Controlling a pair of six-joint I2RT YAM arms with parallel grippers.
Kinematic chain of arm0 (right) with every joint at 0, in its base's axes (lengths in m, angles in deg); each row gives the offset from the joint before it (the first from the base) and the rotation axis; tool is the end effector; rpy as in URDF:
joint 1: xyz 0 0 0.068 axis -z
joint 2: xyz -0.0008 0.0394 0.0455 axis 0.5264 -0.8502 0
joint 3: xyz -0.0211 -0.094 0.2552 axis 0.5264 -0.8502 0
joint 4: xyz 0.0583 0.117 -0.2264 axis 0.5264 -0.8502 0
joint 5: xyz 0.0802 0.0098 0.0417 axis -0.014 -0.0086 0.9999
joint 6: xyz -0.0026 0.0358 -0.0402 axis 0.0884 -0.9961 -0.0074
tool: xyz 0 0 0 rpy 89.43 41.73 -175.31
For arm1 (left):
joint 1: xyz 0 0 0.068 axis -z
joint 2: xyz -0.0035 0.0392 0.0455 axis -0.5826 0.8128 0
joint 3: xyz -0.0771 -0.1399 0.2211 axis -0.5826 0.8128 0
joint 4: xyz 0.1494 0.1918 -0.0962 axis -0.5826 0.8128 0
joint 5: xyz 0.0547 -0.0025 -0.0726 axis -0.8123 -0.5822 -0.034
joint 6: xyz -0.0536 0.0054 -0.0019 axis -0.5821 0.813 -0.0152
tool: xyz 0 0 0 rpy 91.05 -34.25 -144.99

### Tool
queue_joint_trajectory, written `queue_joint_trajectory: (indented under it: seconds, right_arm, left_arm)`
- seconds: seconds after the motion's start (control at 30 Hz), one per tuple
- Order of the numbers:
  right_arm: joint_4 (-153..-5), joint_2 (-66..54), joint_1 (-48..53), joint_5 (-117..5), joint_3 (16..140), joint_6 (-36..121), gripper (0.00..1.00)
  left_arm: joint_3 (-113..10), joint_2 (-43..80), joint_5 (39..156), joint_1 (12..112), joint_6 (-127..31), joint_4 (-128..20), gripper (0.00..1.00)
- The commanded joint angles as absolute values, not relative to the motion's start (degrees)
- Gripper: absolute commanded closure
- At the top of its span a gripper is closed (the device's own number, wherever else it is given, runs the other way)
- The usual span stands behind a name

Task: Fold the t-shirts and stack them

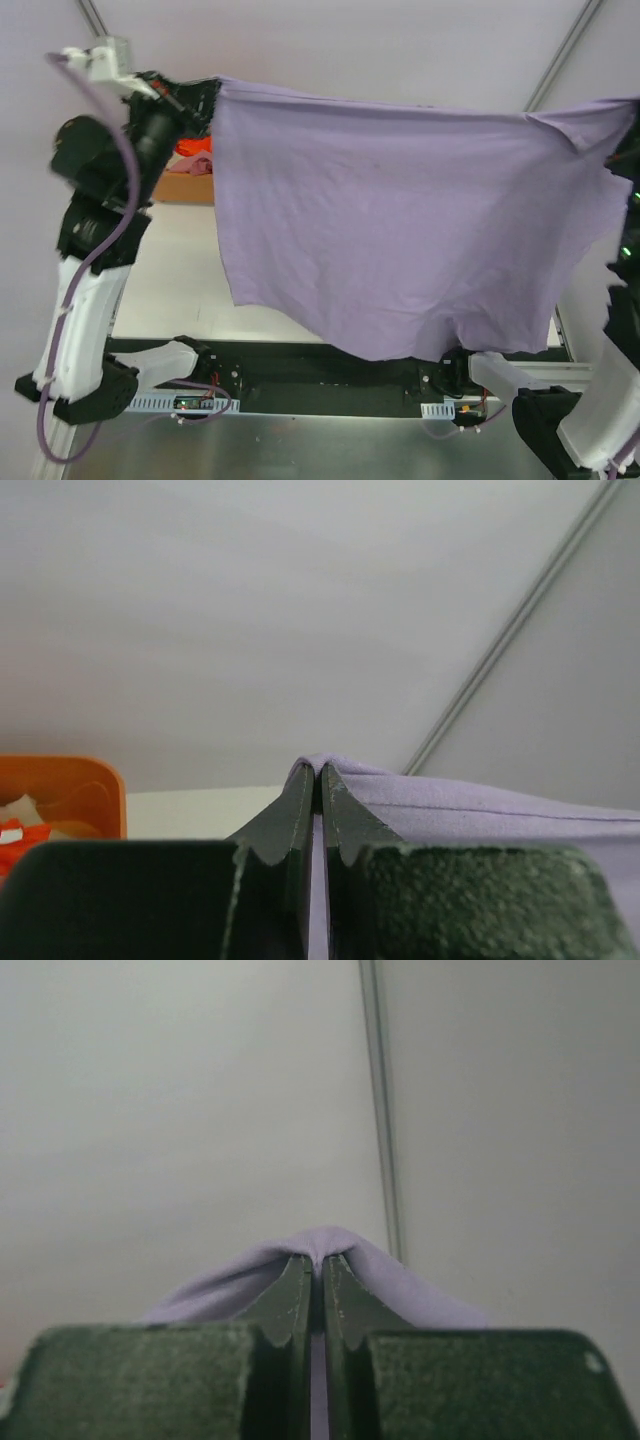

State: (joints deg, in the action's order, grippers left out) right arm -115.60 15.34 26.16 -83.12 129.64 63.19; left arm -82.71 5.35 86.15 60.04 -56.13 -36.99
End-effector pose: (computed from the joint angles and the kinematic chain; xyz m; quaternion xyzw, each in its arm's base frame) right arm 0.0203 -0.0101 0.6453 0.0633 0.5084 -0.1486 0.8459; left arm 0.1285 -0.0562 0.6021 -0.0014 0.5280 -0.3077 0.7915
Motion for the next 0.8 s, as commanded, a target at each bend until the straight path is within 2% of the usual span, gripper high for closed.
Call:
queue_joint_trajectory:
  seconds: [0.0, 0.17, 0.43, 0.6, 0.77]
  right_arm:
    - [-107.0, 8.9, 26.6, -94.4, 115.9, 71.3, 1.00]
    - [-102.0, -2.1, 29.6, -92.9, 103.1, 72.6, 1.00]
    - [-100.5, -24.7, 32.9, -84.3, 99.3, 63.4, 0.98]
    - [-105.0, -38.1, 33.2, -82.4, 104.3, 61.2, 0.98]
    - [-105.8, -41.5, 33.2, -80.2, 105.1, 59.7, 0.98]
  left_arm:
    - [-83.5, 19.5, 77.7, 60.0, -54.8, -37.1, 1.00]
    - [-91.5, 43.3, 73.1, 59.9, -49.9, -37.3, 1.00]
    - [-107.7, 74.6, 76.4, 59.7, -49.7, -37.4, 1.00]
    - [-113.4, 84.3, 80.7, 57.8, -52.2, -37.7, 1.00]
    - [-112.8, 85.6, 84.3, 55.8, -53.5, -38.6, 1.00]
